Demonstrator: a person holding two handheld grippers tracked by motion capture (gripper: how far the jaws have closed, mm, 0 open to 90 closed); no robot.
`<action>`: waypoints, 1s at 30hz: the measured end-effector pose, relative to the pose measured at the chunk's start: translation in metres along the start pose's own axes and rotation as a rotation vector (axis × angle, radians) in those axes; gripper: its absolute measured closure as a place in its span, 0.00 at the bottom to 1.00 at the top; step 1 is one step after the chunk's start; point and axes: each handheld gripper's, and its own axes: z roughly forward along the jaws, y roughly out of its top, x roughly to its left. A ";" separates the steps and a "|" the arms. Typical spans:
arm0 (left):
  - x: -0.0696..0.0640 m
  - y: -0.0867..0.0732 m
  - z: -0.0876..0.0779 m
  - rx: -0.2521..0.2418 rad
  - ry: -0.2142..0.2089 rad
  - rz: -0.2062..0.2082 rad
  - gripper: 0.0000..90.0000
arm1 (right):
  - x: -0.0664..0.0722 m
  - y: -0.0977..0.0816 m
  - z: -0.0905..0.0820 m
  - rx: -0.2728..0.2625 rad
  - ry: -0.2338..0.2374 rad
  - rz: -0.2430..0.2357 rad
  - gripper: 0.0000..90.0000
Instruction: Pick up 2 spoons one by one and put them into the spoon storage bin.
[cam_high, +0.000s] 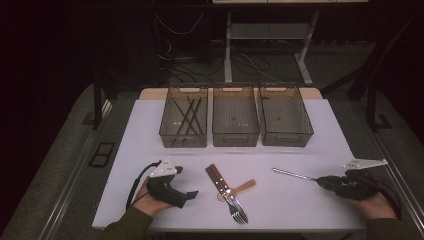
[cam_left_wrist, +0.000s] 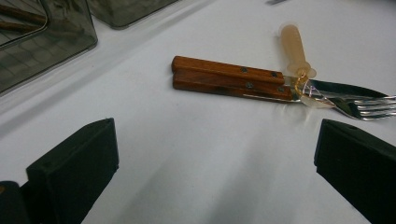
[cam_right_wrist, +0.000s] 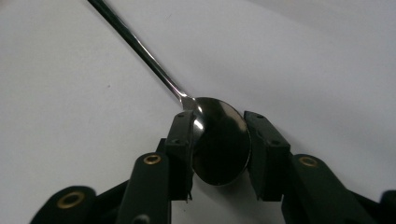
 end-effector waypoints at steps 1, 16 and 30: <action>0.000 0.000 0.000 0.000 0.000 0.000 0.00 | 0.000 0.000 0.000 0.001 0.001 -0.002 0.74; -0.001 0.000 0.001 0.002 -0.008 0.006 0.00 | 0.001 -0.003 -0.005 0.003 0.081 -0.030 0.96; 0.002 -0.002 0.000 0.009 0.000 0.011 0.00 | 0.003 0.001 -0.008 -0.029 0.093 -0.007 0.96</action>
